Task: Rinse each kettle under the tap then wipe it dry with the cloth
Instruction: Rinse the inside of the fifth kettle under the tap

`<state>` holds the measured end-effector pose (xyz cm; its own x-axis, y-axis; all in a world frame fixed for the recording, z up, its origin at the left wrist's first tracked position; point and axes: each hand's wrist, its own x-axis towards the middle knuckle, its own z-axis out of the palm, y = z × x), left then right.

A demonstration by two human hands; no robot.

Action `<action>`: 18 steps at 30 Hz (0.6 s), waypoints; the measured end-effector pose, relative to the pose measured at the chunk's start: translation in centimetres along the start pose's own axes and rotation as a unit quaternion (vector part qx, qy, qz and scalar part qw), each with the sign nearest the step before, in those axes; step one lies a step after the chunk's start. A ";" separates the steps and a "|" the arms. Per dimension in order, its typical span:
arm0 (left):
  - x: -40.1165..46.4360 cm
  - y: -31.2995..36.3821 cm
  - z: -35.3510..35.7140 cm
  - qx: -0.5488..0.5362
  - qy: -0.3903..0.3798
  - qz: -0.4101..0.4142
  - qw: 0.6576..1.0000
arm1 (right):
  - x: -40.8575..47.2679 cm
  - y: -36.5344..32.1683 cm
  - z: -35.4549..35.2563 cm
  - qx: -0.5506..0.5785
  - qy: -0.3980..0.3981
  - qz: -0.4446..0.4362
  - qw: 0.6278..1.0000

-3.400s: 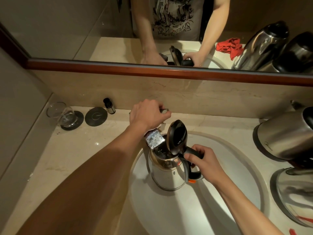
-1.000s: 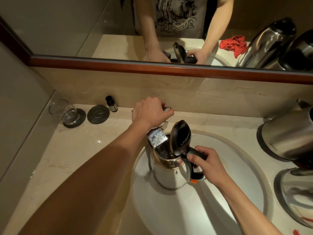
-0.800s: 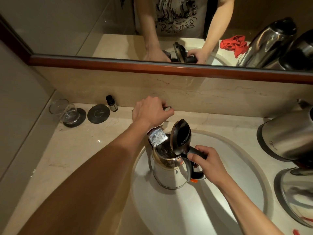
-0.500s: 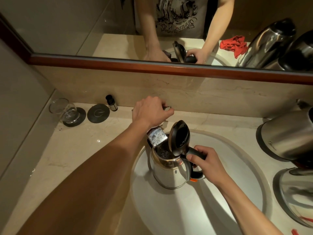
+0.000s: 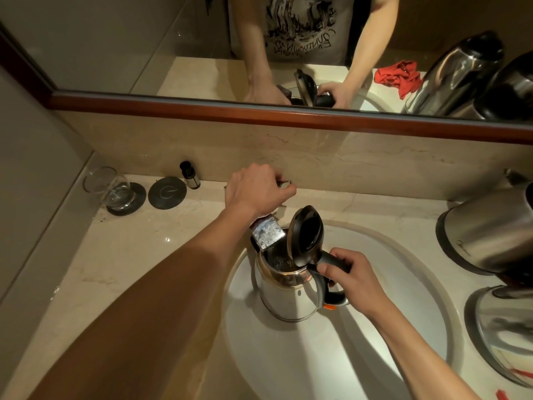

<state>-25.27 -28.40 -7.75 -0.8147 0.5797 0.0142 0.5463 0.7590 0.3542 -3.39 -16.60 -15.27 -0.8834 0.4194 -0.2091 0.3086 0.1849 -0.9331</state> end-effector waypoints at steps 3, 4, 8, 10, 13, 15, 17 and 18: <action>0.0 -0.1 0.1 -0.001 0.001 0.003 1.000 | 0.0 0.1 0.0 0.001 0.003 0.001 1.000; 0.0 -0.1 0.1 -0.002 0.001 0.004 1.000 | 0.0 0.1 0.0 0.001 0.002 0.002 1.000; 0.0 -0.1 0.1 -0.004 0.001 0.002 1.000 | 0.0 0.1 0.0 0.001 -0.001 0.001 1.000; 0.0 -0.1 0.0 -0.005 0.003 0.002 1.000 | 0.2 0.0 0.0 -0.001 -0.003 -0.003 1.000; -0.1 0.0 0.0 -0.006 0.004 0.001 1.000 | 0.3 -0.1 0.0 -0.003 -0.005 0.000 1.000; -0.1 0.0 0.0 -0.006 0.006 0.002 1.000 | 0.3 0.0 0.0 0.000 -0.004 0.001 1.000; -0.1 -0.1 0.0 -0.007 0.005 0.002 1.000 | 0.3 0.1 0.0 0.002 -0.004 0.001 1.000; 0.0 -0.2 0.1 -0.008 0.005 0.002 1.000 | 0.3 0.1 0.0 0.002 -0.004 0.001 1.000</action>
<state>-25.32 -28.51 -7.89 -0.8151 0.5788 0.0253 0.5458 0.7526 0.3684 -3.60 -16.51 -15.44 -0.8856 0.4131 -0.2122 0.3081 0.1807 -0.9340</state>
